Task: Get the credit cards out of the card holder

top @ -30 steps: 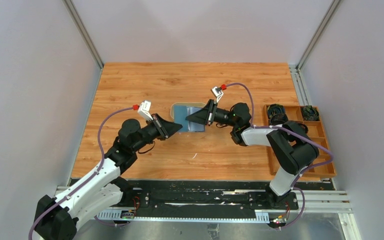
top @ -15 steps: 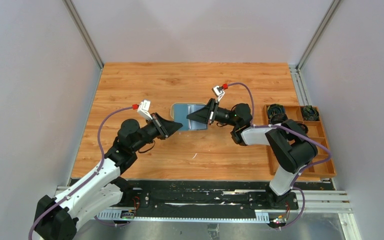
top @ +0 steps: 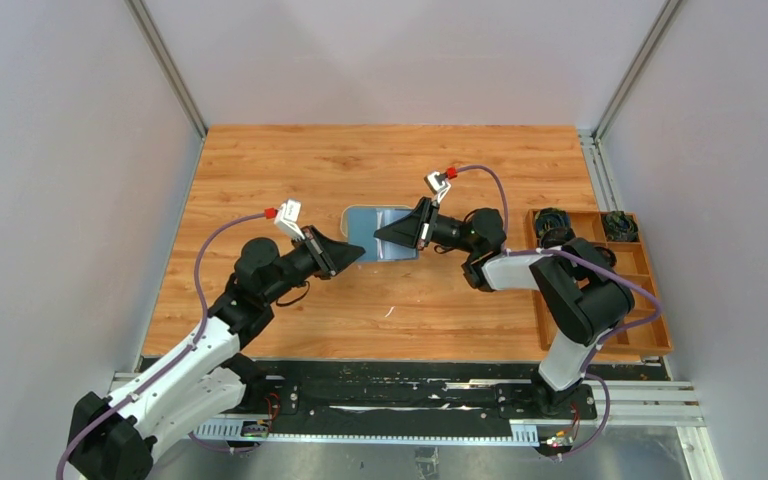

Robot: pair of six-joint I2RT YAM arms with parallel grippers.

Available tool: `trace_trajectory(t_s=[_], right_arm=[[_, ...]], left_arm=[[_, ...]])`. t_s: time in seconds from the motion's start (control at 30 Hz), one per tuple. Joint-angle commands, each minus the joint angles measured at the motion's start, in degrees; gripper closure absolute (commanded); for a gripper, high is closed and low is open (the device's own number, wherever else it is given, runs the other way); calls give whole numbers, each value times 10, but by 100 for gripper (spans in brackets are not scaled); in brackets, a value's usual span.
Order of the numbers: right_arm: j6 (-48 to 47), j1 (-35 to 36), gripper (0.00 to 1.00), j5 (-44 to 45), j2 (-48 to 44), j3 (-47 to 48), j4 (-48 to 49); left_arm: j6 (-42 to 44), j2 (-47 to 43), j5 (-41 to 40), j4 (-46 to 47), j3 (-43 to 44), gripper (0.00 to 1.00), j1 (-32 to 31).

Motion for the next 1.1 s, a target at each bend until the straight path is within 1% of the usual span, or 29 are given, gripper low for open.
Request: trace_trajectory(t_s=[0.0, 0.07, 0.17, 0.23, 0.3, 0.4, 0.57, 0.77, 0.93, 1.07], right_arm=[[4, -11, 100, -18, -1, -7, 47], [3, -15, 100, -21, -3, -13, 47], [2, -19, 100, -26, -4, -16, 46], [2, -19, 100, -29, -4, -16, 44], [-1, -19, 100, -32, -3, -16, 39], [-2, -19, 100, -34, -3, -15, 38], [-1, -19, 100, -39, 0, -12, 36], [0, -19, 100, -41, 5, -10, 38], [2, -19, 100, -44, 7, -7, 37], [2, -18, 100, -47, 7, -4, 37]], left_arm=[[22, -4, -17, -47, 29, 100, -4], [32, -1, -23, -70, 40, 91, -4], [38, 1, -30, -86, 52, 71, -3], [37, -1, -37, -89, 55, 63, -3], [37, -5, -45, -92, 55, 61, -3], [35, -10, -53, -95, 54, 61, -3], [29, -21, -68, -96, 45, 69, 1], [21, -33, -69, -91, 39, 72, 11], [15, -22, -50, -71, 36, 87, 13], [9, -7, -37, -54, 35, 89, 13]])
